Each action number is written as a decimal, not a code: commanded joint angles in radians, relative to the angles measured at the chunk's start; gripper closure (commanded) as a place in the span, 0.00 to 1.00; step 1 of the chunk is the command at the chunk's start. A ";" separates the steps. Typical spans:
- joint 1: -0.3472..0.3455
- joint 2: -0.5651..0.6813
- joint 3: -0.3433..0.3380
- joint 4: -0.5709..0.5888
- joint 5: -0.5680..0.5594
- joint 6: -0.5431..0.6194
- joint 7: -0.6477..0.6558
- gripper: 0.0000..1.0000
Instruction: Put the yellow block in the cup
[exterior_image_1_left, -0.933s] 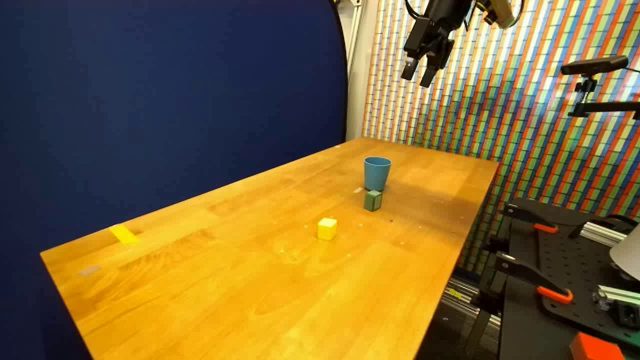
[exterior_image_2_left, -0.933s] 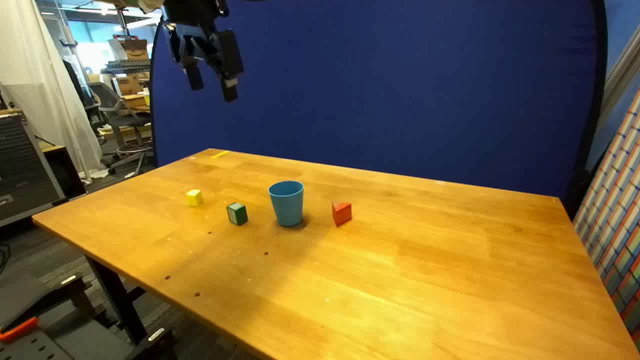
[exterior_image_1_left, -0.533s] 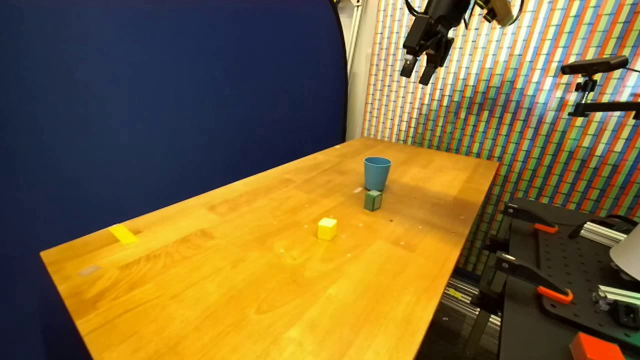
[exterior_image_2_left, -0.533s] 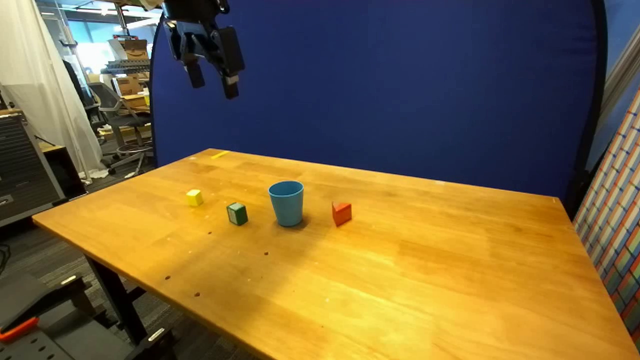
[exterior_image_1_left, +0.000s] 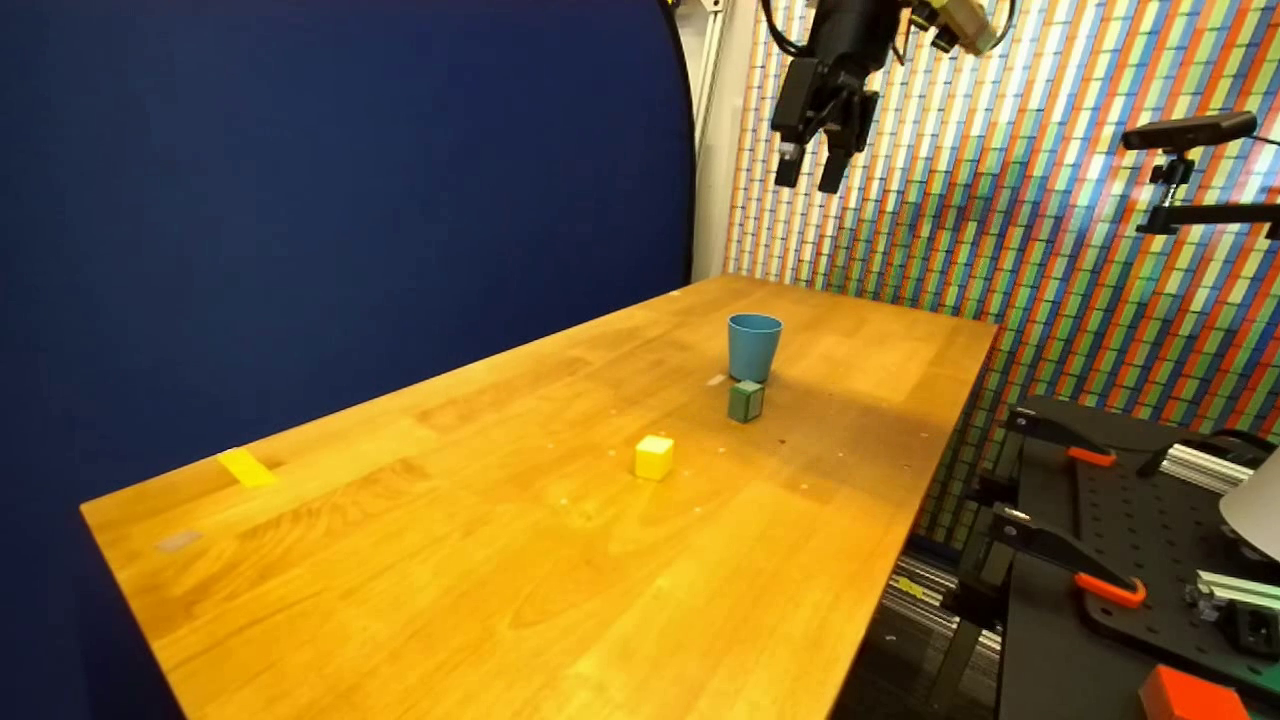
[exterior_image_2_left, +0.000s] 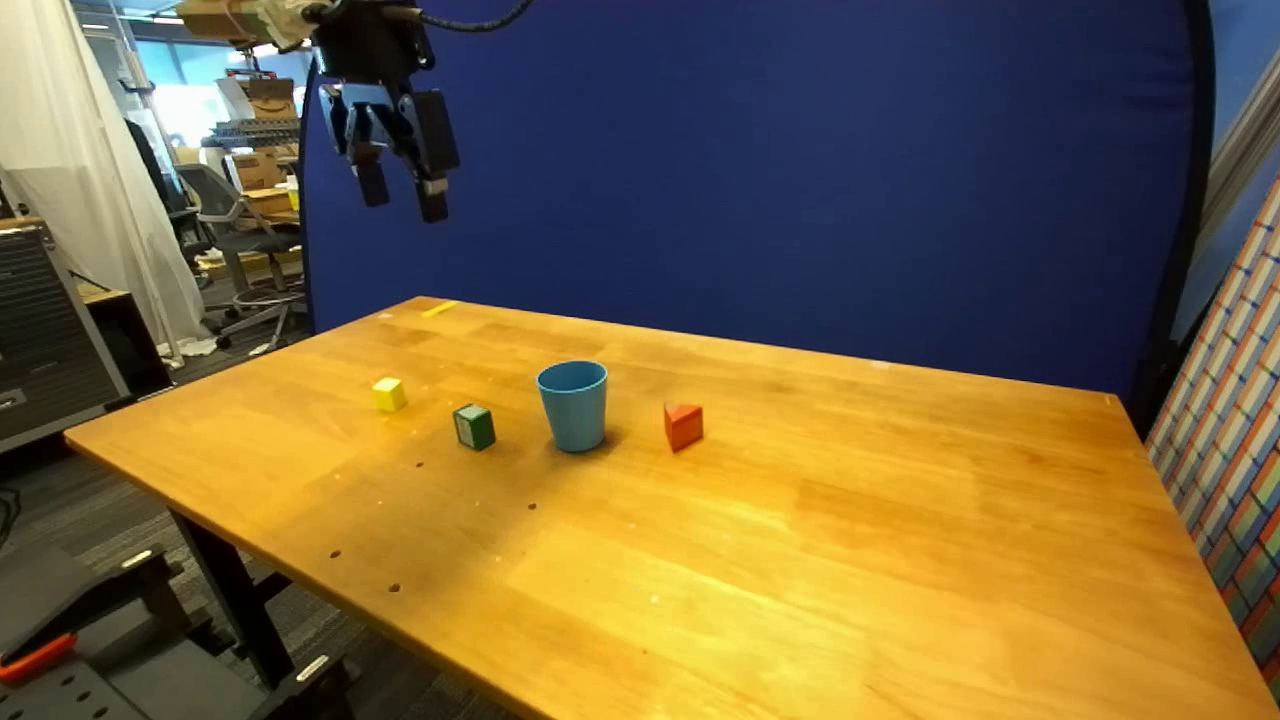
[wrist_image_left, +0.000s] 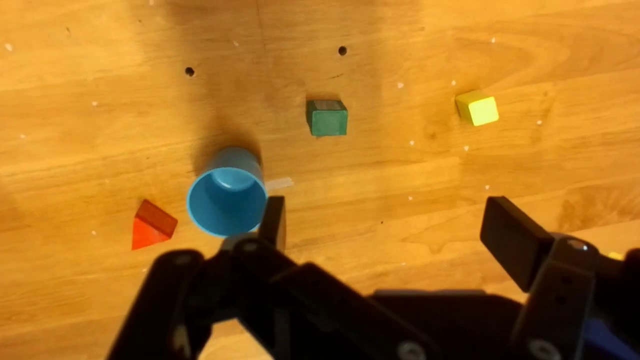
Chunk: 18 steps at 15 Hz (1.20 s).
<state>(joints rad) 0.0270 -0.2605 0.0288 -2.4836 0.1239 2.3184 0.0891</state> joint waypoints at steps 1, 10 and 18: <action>0.020 0.254 0.068 0.224 -0.072 -0.111 0.105 0.00; 0.118 0.809 0.094 0.650 -0.064 -0.165 0.132 0.00; 0.179 0.953 0.114 0.674 0.090 -0.094 0.230 0.00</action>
<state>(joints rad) 0.1812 0.6861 0.1456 -1.8011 0.1664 2.2055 0.2538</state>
